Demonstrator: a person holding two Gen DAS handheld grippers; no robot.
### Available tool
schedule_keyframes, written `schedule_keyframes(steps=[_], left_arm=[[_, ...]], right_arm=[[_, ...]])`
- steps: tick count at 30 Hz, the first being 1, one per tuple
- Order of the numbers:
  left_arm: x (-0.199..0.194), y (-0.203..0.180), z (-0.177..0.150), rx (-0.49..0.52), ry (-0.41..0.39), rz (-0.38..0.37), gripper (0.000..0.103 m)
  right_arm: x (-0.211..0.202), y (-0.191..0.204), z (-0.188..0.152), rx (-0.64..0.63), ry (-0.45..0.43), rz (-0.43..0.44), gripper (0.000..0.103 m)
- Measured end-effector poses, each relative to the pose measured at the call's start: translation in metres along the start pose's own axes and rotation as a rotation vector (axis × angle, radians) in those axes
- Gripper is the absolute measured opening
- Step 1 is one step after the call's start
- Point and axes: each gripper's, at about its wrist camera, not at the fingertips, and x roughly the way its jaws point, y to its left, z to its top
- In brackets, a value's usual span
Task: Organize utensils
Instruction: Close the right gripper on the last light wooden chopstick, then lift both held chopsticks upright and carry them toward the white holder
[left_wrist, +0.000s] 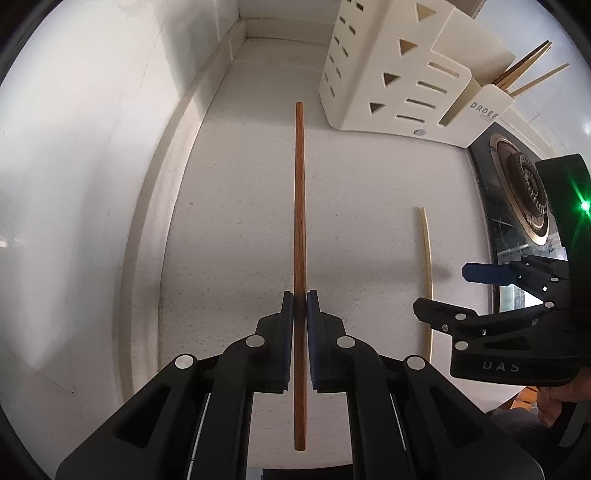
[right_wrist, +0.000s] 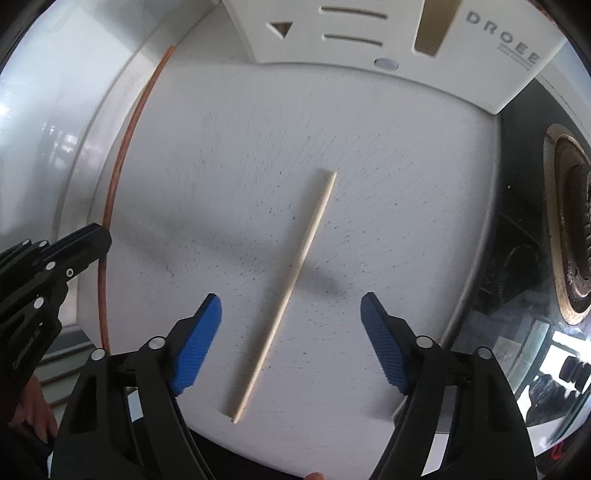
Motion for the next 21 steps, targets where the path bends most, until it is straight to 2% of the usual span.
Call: schedule_keyframes(steps=[6,7,12,14,19,21], left_arm=[[0.002,0.002,-0.003,0.001,-0.002,-0.011,0.007],[0.003,0.001,-0.003,0.001,-0.003,-0.012,0.007],[0.003,0.000,-0.004,0.001,-0.007,-0.020,0.007],[0.002,0.003,-0.005,0.001,-0.008,-0.023,0.007],[0.005,0.004,-0.007,-0.009,-0.001,-0.026,0.007],[0.006,0.004,-0.008,-0.015,0.001,-0.024,0.007]], right_arm=[[0.009,0.009,0.003,-0.015,0.046,-0.041,0.071],[0.009,0.011,0.004,-0.017,0.050,-0.044,0.068],[0.010,0.021,0.011,-0.044,0.080,-0.082,0.039],[0.011,0.020,0.015,-0.030,0.102,-0.057,0.011],[0.016,0.014,0.020,-0.004,0.139,-0.001,0.006],[0.011,-0.002,0.017,0.004,0.145,0.021,0.005]])
